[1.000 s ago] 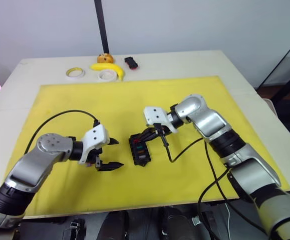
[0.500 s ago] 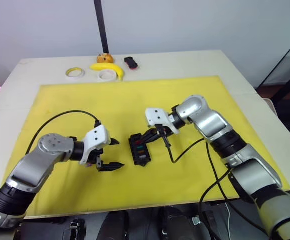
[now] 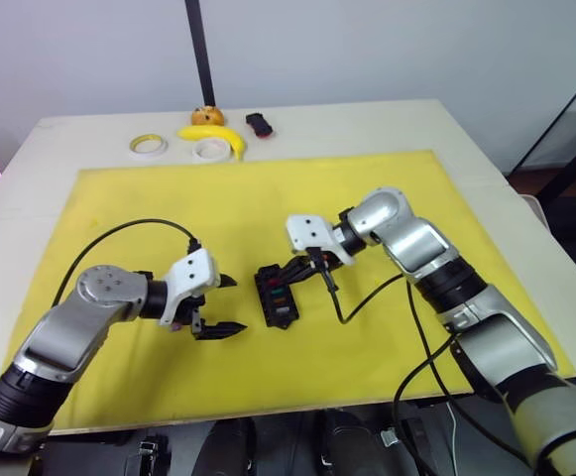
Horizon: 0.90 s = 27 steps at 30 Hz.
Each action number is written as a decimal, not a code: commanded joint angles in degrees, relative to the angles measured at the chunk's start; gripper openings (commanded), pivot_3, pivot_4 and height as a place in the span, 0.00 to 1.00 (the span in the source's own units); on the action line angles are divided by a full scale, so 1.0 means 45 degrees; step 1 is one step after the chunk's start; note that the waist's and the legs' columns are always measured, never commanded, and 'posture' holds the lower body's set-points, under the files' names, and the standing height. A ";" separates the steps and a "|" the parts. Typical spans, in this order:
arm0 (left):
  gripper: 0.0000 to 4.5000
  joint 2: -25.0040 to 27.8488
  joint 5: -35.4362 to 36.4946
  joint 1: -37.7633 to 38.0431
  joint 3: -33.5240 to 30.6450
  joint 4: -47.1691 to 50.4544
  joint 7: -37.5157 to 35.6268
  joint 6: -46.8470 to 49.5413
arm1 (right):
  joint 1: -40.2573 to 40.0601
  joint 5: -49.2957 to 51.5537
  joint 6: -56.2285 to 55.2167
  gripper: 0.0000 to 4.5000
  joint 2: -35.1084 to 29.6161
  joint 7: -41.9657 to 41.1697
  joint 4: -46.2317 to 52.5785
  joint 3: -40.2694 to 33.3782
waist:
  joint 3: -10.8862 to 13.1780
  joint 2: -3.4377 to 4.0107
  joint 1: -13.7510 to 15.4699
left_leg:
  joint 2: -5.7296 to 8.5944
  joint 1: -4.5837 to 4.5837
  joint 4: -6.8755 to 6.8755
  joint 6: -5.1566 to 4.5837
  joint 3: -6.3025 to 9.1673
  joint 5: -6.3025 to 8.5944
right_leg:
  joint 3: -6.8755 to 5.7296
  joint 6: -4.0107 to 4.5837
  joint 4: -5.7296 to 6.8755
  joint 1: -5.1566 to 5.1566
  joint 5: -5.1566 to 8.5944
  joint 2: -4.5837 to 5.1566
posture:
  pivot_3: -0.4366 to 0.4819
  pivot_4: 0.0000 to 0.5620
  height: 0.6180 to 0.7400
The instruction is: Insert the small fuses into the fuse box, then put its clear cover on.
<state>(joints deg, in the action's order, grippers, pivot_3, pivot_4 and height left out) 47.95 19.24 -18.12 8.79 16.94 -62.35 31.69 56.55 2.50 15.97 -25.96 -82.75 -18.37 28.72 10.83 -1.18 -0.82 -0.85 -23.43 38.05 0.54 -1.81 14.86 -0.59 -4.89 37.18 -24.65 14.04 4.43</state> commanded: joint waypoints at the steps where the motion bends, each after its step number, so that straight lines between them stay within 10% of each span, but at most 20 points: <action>1: 1.00 -0.0053 -0.0007 -0.0097 -0.0052 0.0349 -0.0008 -0.0223 | 0.0430 -0.0095 0.0047 0.00 0.0087 -0.0059 0.0111 -0.0204 | 0.0000 0.0000 0.0002 | 0.0000 0.0000 0.0000 0.0000 0.0000 0.0000 | 0.0001 0.0000 0.0001 0.0000 0.0000 0.0000 | 0.48 0.27 1.00; 27: 1.00 -0.0131 -0.0066 -0.0004 -0.0122 0.0443 0.0134 -0.0260 | 0.0832 -0.1187 0.0180 0.00 -0.0048 -0.0484 0.0797 0.0193 | 0.0000 0.0000 0.0003 | 0.0004 0.0000 0.0001 0.0000 0.0000 0.0000 | 0.0000 0.0000 0.0002 0.0000 0.0000 0.0000 | 0.48 0.27 1.00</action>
<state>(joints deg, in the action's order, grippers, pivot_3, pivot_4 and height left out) 47.25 19.13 -18.11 8.79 17.07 -61.88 31.63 59.05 -2.64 17.13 -25.95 -83.98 -16.09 29.37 10.83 -1.18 -0.81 -0.83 -23.43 38.06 0.54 -1.82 14.86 -0.59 -4.90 37.19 -24.65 14.04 4.43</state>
